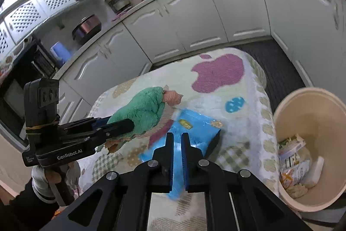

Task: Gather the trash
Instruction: 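Carry the green cloth and blue bag over the beige bucket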

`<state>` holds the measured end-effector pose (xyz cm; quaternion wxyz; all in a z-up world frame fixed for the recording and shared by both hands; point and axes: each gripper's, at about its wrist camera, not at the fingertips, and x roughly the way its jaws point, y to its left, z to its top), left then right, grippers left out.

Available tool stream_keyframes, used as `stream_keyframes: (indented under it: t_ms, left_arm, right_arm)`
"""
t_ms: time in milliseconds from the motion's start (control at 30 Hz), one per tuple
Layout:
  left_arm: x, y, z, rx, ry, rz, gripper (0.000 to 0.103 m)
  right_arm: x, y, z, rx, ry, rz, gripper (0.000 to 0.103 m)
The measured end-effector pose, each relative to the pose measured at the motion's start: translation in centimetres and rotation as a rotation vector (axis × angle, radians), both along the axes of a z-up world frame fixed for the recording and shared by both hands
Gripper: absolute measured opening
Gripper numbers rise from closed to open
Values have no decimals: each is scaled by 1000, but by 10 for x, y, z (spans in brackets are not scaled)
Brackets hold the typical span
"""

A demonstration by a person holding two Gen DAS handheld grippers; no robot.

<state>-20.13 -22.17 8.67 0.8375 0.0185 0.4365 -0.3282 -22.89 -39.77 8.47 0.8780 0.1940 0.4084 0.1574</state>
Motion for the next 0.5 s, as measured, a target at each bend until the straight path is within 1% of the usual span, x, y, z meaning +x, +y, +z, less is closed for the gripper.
stream_keyframes:
  t_ms: [33, 67, 100, 133, 167, 200, 233, 300, 400, 433, 500]
  left_arm:
    - [0, -3, -1, -3, 5, -3, 28]
    - [-1, -5, -2, -3, 8, -5, 28]
    - [-1, -7, -3, 0, 10, -4, 28]
    - [-2, -7, -5, 2, 12, -1, 28]
    - [-2, -7, -5, 3, 14, 2, 28]
    - [-2, -4, -6, 3, 15, 8, 28]
    - [-2, -2, -6, 3, 15, 15, 28]
    - [0, 6, -5, 4, 9, 38, 28]
    - [4, 20, -3, -1, 3, 75, 24]
    - [6, 26, -2, -6, 2, 89, 24]
    - [7, 33, -1, -13, 1, 104, 24]
  right_arm:
    - [-2, -4, -2, 10, 11, -5, 7]
    - [-3, -6, -2, 11, 16, -15, 11]
    - [-5, -9, -4, 10, 25, -29, 19]
    - [-6, -11, -7, 12, 38, -40, 49]
    - [-7, -13, -10, 30, 56, -52, 70]
    - [-8, -15, -14, 58, 68, -58, 73]
    - [-8, -13, -19, 88, 82, -58, 73]
    - [-3, -4, -28, 91, 115, -48, 73]
    - [9, 13, -35, 106, 127, -49, 74]
    - [15, 18, -38, 119, 136, -54, 74]
    - [25, 25, -41, 113, 148, -59, 74]
